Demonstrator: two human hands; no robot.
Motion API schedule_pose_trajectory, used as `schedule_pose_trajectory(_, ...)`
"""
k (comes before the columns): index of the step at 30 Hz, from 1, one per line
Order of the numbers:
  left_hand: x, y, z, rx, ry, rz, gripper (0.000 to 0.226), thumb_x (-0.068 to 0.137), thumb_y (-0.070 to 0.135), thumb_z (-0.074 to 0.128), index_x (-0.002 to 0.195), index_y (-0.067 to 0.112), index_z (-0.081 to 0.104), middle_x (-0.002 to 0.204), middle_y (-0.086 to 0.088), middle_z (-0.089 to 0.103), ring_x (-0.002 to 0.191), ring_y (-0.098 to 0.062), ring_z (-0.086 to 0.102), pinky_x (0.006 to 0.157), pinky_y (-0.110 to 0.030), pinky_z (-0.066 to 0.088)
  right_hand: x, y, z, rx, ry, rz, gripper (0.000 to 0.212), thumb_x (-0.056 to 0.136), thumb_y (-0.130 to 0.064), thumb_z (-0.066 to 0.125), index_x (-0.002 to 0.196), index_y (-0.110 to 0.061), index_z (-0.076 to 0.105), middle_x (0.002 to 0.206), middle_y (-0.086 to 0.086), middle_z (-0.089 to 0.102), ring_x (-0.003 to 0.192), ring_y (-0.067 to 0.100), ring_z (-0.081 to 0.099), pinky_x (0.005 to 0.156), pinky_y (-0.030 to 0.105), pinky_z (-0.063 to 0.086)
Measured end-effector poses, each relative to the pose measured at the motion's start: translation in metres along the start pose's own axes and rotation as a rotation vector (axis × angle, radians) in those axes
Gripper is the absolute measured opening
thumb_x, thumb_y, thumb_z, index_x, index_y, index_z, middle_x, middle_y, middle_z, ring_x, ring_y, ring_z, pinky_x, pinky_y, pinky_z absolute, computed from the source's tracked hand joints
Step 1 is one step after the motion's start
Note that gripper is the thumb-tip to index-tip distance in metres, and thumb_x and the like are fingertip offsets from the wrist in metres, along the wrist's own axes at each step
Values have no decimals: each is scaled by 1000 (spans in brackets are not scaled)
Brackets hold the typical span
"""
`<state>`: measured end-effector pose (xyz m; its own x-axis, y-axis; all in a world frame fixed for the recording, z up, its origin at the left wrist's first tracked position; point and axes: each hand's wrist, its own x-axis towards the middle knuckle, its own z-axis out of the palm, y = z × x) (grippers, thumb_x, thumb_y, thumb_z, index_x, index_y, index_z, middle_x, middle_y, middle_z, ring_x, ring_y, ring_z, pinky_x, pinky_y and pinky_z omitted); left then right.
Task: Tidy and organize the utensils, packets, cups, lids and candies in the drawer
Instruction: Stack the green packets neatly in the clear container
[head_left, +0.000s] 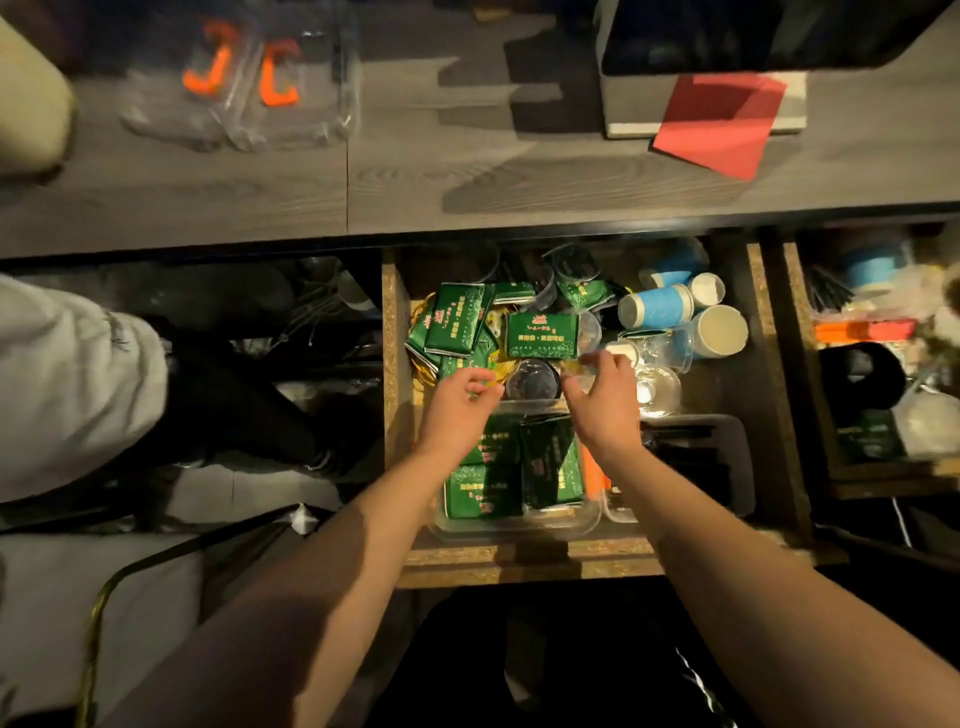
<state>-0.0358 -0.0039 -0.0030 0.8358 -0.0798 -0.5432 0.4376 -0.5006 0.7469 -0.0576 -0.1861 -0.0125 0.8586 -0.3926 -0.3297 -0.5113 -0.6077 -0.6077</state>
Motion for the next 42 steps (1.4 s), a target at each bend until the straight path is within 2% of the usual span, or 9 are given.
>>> schedule_pose_trajectory(2,14,4,-9,3,48,-5,24,97,26,63,119,17,64,111,3,64,89,-5,59,72,-21,45,18,-8,0,-34,-31,-39,35,94,-28,60,124,-10,57,119,8,54,113,24,51,98,37,44)
schedule_pose_trajectory(7,62,6,-13,95,124,-48,28,98,28,61,123,17,61,125,-3,64,108,-17,61,97,-37,51,72,-13,12,-253,-150,-181,38,91,-28,64,123,-8,58,125,12,58,118,29,50,100,39,41)
schedule_pose_trajectory(11,102,2,-10,216,222,-117,38,99,30,59,135,17,55,141,-5,53,90,-10,59,82,-26,46,108,-1,30,-473,-275,-312,46,89,-36,63,124,-7,55,122,15,57,117,35,49,100,43,41)
schedule_pose_trajectory(16,146,-9,0,431,175,-226,66,97,43,59,150,11,35,155,-15,36,140,-36,39,112,-48,35,132,10,43,-669,-375,-417,59,90,-45,59,136,-12,43,137,9,50,130,31,40,110,43,31)
schedule_pose_trajectory(22,162,-10,10,477,257,-258,59,85,57,68,123,15,51,140,-11,51,134,-33,41,113,-50,30,144,7,43,-733,-391,-450,67,89,-42,63,143,-13,35,139,9,49,131,30,39,109,43,31)
schedule_pose_trajectory(25,168,-11,12,362,296,-327,66,79,52,77,126,16,48,139,-12,52,134,-34,43,113,-50,33,148,3,44,-753,-402,-430,64,88,-35,64,141,-12,36,138,10,50,130,31,39,106,43,33)
schedule_pose_trajectory(31,176,-14,8,273,216,-457,99,71,49,86,147,9,38,150,-13,46,138,-34,43,111,-49,40,148,11,49,-565,-408,-334,45,90,-32,61,131,-15,55,130,9,58,127,31,43,104,40,34)
schedule_pose_trajectory(35,175,-17,8,142,182,-461,80,72,41,86,137,8,54,137,-11,59,125,-32,56,104,-46,47,143,18,47,-364,-358,-285,35,90,-26,62,120,-8,62,121,14,63,120,33,50,100,39,40)
schedule_pose_trajectory(42,133,4,4,-151,247,-348,41,79,21,76,117,14,61,111,-2,68,103,-25,63,95,-39,49,117,2,18,269,-281,64,20,97,-18,54,116,-14,60,103,8,68,92,30,65,83,45,54)
